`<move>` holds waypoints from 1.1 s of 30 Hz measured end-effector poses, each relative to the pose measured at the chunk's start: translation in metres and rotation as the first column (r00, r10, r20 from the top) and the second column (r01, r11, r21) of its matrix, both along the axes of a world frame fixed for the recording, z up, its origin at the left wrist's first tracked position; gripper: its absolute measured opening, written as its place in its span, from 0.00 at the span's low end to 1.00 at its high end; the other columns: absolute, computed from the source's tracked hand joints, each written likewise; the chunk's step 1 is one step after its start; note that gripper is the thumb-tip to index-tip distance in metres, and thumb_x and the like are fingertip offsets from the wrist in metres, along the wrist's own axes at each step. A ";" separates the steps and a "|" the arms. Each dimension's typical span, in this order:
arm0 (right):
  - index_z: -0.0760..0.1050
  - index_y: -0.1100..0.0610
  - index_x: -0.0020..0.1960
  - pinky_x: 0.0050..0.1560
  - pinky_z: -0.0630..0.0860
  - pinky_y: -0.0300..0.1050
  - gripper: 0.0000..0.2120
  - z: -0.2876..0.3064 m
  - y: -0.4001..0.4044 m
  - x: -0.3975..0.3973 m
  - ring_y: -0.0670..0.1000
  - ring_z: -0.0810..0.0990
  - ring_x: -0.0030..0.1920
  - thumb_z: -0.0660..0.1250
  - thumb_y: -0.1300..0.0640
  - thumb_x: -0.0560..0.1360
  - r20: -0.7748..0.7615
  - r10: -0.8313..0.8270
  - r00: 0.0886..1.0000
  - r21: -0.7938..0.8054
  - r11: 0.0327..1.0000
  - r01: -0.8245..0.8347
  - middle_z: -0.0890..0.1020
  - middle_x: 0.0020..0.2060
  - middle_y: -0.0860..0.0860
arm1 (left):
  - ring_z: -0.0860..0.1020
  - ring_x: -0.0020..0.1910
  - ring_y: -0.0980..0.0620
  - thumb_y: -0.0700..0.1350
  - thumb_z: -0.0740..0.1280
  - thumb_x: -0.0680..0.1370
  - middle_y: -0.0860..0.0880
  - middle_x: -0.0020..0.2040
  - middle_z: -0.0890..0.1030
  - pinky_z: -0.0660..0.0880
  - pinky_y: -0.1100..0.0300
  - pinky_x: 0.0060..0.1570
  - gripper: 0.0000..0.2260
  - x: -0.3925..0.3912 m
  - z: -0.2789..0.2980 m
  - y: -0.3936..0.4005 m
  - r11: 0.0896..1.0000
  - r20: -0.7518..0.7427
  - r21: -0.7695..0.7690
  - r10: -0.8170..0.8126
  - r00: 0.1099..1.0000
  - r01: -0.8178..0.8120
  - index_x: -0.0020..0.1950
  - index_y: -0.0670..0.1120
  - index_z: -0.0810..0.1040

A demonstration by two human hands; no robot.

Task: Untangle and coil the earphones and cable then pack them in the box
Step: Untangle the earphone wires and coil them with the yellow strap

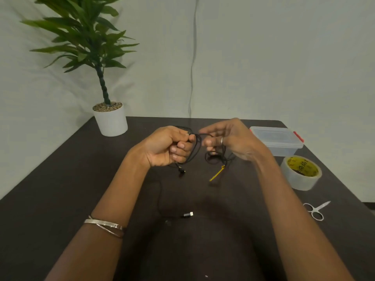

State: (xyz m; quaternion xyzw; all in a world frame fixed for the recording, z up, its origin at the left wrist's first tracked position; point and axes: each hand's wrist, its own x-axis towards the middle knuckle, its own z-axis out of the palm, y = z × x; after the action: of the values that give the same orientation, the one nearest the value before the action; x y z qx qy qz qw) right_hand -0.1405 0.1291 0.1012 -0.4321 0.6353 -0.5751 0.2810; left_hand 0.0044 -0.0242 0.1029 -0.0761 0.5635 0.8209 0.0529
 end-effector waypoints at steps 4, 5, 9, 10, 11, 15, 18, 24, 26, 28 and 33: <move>0.81 0.62 0.47 0.22 0.64 0.34 0.07 -0.003 0.009 -0.007 0.44 0.70 0.25 0.66 0.69 0.75 0.053 -0.135 0.989 -0.131 0.981 0.141 0.82 0.30 0.53 | 0.56 0.22 0.59 0.36 0.55 0.75 0.53 0.27 0.64 0.53 0.66 0.24 0.07 0.012 0.003 -0.001 0.988 -0.076 0.153 0.023 0.997 -0.011 0.40 0.44 0.70; 0.81 0.61 0.47 0.22 0.61 0.33 0.07 -0.002 0.009 -0.008 0.43 0.68 0.24 0.64 0.67 0.77 0.032 -0.184 0.982 -0.146 0.971 0.187 0.81 0.29 0.51 | 0.55 0.23 0.59 0.37 0.55 0.75 0.53 0.26 0.64 0.53 0.66 0.24 0.08 0.013 0.003 0.000 0.984 -0.085 0.178 0.021 0.996 -0.005 0.40 0.44 0.71; 0.78 0.55 0.43 0.27 0.64 0.33 0.12 -0.005 0.001 -0.008 0.40 0.71 0.25 0.60 0.60 0.81 -0.231 -0.292 0.928 -0.129 0.955 0.269 0.78 0.27 0.49 | 0.55 0.24 0.59 0.39 0.54 0.78 0.54 0.26 0.66 0.57 0.67 0.23 0.10 0.011 0.004 0.008 0.954 -0.168 0.278 -0.068 0.983 0.113 0.43 0.43 0.74; 0.77 0.53 0.41 0.30 0.66 0.34 0.14 -0.007 -0.003 -0.006 0.40 0.72 0.26 0.58 0.59 0.82 -0.292 -0.285 0.913 -0.107 0.958 0.265 0.78 0.27 0.49 | 0.55 0.24 0.59 0.40 0.54 0.78 0.54 0.27 0.67 0.59 0.67 0.23 0.11 0.010 0.004 0.010 0.942 -0.197 0.304 -0.086 0.977 0.144 0.45 0.42 0.75; 0.76 0.51 0.39 0.35 0.68 0.36 0.15 -0.010 -0.006 -0.005 0.39 0.73 0.28 0.58 0.58 0.82 -0.362 -0.271 0.892 -0.083 0.962 0.259 0.79 0.29 0.48 | 0.57 0.24 0.60 0.40 0.54 0.78 0.53 0.27 0.68 0.61 0.67 0.24 0.11 0.008 0.005 0.012 0.926 -0.230 0.332 -0.103 0.968 0.178 0.48 0.41 0.77; 0.77 0.56 0.41 0.43 0.71 0.43 0.14 -0.030 -0.014 0.006 0.36 0.76 0.34 0.57 0.58 0.82 -0.624 -0.093 0.776 0.082 0.979 0.184 0.79 0.31 0.38 | 0.70 0.26 0.58 0.33 0.64 0.72 0.50 0.31 0.71 0.73 0.65 0.28 0.18 0.005 0.011 0.020 0.891 -0.322 0.411 -0.058 0.945 0.195 0.62 0.33 0.74; 0.77 0.57 0.41 0.40 0.73 0.47 0.13 -0.039 -0.007 0.019 0.44 0.78 0.35 0.58 0.59 0.81 -0.649 0.038 0.759 0.083 0.996 0.021 0.80 0.32 0.41 | 0.78 0.31 0.55 0.33 0.59 0.76 0.49 0.34 0.75 0.79 0.62 0.35 0.18 0.001 0.012 0.021 0.934 -0.331 0.352 0.180 0.926 -0.056 0.66 0.31 0.69; 0.75 0.58 0.35 0.48 0.75 0.45 0.14 -0.032 0.011 0.036 0.54 0.82 0.42 0.61 0.58 0.79 -0.334 0.146 0.931 0.029 0.989 -0.144 0.81 0.36 0.53 | 0.84 0.44 0.45 0.35 0.52 0.83 0.40 0.44 0.83 0.81 0.50 0.43 0.13 -0.007 0.011 0.017 0.824 -0.307 0.410 0.529 0.791 -0.392 0.56 0.30 0.72; 0.74 0.62 0.34 0.35 0.73 0.43 0.16 -0.028 0.014 0.041 0.53 0.79 0.30 0.64 0.56 0.79 -0.190 0.158 0.969 0.034 0.987 -0.154 0.79 0.30 0.54 | 0.83 0.49 0.41 0.35 0.51 0.83 0.39 0.48 0.84 0.81 0.48 0.46 0.11 -0.010 0.011 0.019 0.823 -0.317 0.335 0.557 0.768 -0.459 0.54 0.33 0.72; 0.77 0.64 0.38 0.25 0.66 0.39 0.14 -0.026 0.018 0.042 0.49 0.71 0.23 0.66 0.56 0.78 -0.115 0.159 0.981 0.065 0.986 -0.152 0.75 0.26 0.54 | 0.82 0.52 0.39 0.35 0.50 0.83 0.37 0.52 0.83 0.80 0.46 0.51 0.10 -0.012 0.010 0.018 0.822 -0.339 0.224 0.569 0.749 -0.523 0.52 0.37 0.70; 0.76 0.57 0.62 0.23 0.53 0.40 0.12 -0.030 0.034 0.031 0.45 0.59 0.19 0.59 0.60 0.81 0.014 0.162 0.987 0.151 0.975 -0.162 0.75 0.25 0.57 | 0.79 0.56 0.35 0.34 0.51 0.83 0.35 0.61 0.77 0.77 0.41 0.55 0.10 -0.010 0.003 0.003 0.765 -0.331 0.192 0.641 0.693 -0.615 0.50 0.36 0.71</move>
State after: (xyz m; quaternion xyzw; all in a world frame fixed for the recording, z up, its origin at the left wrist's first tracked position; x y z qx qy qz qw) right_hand -0.1092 0.1633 0.0713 -0.4593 0.6396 -0.5006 0.3597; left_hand -0.0055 -0.0210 0.1060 -0.1028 0.4751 0.8061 -0.3375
